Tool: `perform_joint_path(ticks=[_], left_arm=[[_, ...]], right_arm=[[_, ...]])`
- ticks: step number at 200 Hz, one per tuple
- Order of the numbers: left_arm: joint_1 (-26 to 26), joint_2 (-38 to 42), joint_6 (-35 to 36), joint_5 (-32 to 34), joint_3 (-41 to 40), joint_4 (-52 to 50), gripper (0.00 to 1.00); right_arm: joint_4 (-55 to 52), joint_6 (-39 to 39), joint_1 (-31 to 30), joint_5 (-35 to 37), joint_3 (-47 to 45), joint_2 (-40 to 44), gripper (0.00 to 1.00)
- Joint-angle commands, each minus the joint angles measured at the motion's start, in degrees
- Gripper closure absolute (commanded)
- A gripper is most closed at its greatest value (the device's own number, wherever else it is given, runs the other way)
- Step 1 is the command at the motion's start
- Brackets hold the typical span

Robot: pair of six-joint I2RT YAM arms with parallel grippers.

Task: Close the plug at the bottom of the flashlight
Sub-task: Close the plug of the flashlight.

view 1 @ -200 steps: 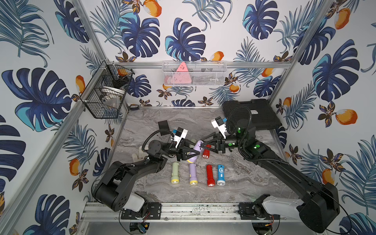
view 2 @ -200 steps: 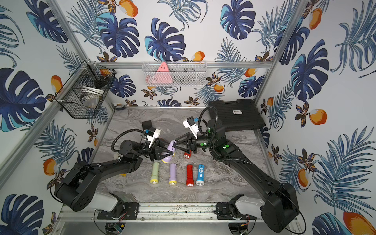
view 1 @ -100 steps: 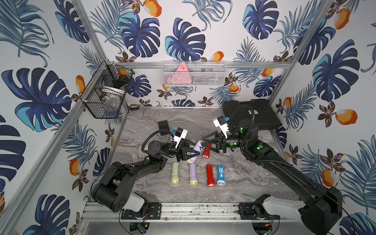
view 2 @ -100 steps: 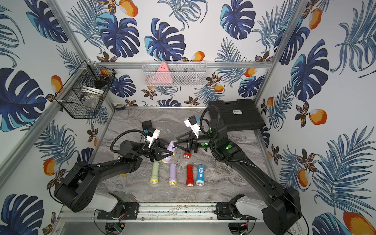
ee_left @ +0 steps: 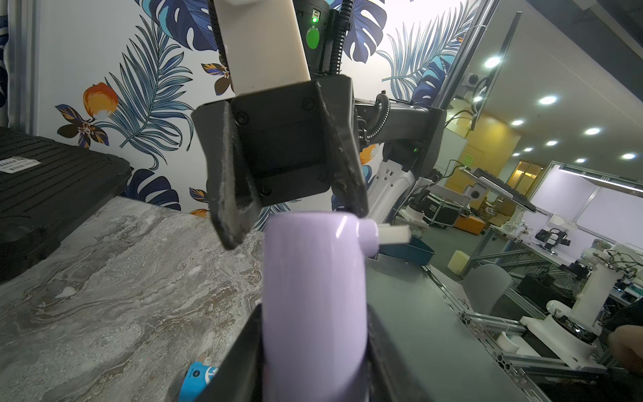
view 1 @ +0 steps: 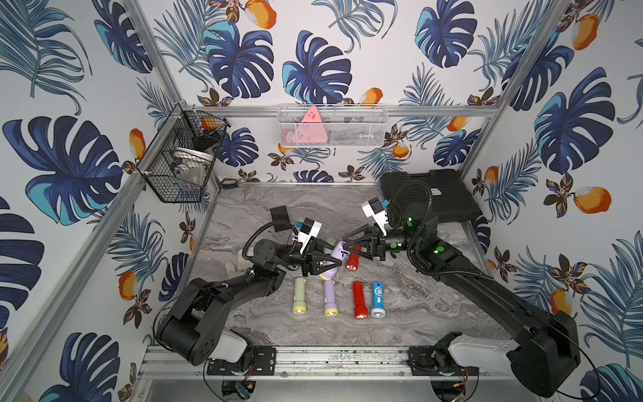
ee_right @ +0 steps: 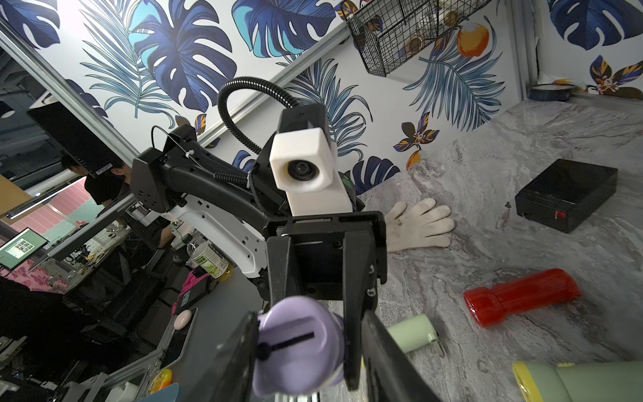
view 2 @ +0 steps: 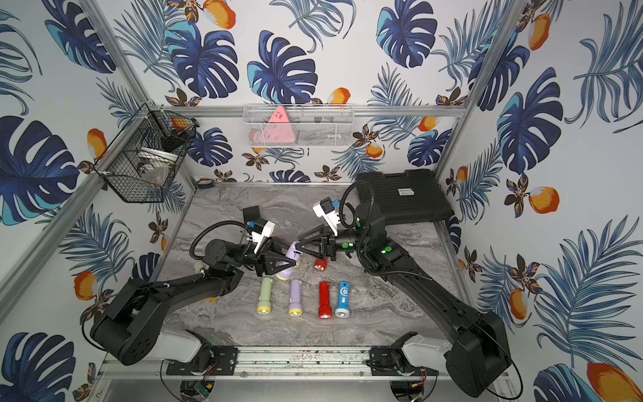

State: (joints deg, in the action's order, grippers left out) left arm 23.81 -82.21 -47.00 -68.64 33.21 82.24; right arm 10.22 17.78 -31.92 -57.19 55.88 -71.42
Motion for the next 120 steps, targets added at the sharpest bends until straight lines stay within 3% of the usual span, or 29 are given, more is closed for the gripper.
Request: perform_joint_path(ticks=[1,120], left_arm=[[0.1,0.9,-0.5,1.2,0.5,6.3,1.0],[-1.2,2.7,0.3,3.8,0.7,6.3,1.0]], right_arm=[[-0.1,1.7,-0.2,1.4,-1.8,-0.7,0.56],[0.9,2.3,-0.8,1.1,-3.7,-1.3,0.72]])
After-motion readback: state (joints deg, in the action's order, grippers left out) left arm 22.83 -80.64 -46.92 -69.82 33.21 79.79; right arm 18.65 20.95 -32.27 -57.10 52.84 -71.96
